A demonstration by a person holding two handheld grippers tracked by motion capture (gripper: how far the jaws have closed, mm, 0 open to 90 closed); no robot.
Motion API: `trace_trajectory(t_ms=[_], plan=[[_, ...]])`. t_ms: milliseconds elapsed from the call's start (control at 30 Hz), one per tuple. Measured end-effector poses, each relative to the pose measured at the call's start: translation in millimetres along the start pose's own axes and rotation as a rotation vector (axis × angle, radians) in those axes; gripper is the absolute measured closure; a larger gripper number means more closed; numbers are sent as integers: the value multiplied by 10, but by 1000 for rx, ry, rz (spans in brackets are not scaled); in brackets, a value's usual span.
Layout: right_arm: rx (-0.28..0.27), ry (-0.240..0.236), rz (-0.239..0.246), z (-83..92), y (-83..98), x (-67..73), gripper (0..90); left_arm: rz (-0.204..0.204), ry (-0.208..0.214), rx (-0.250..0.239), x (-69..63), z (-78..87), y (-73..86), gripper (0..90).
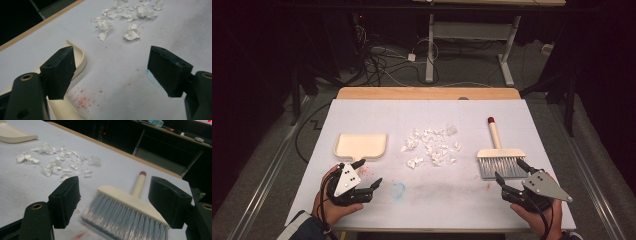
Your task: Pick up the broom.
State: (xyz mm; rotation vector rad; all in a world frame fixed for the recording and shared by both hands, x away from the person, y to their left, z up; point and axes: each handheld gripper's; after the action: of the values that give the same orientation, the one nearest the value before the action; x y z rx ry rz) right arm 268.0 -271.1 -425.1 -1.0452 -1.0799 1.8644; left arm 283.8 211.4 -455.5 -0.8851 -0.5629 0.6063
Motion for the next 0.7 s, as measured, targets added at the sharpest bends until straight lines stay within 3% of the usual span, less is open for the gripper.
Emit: trace_trajectory(t_ms=[433, 700], plan=[[45, -7, 2, -77, -18, -11, 247, -26, 20, 36, -38, -25, 20, 216], [107, 9, 18, -264, -76, -143, 245, -3, 28, 38, -45, -40, 13, 215]])
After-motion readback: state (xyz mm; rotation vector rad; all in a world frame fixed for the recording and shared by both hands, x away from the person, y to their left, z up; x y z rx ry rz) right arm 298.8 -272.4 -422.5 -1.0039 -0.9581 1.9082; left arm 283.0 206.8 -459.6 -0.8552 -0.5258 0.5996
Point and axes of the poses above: each handheld gripper's, and its own axes: z roughly backward along the jaws, y roughly out of its underside, x roughly to its left, and after that the axes turned 2 degrees about y, right-handed
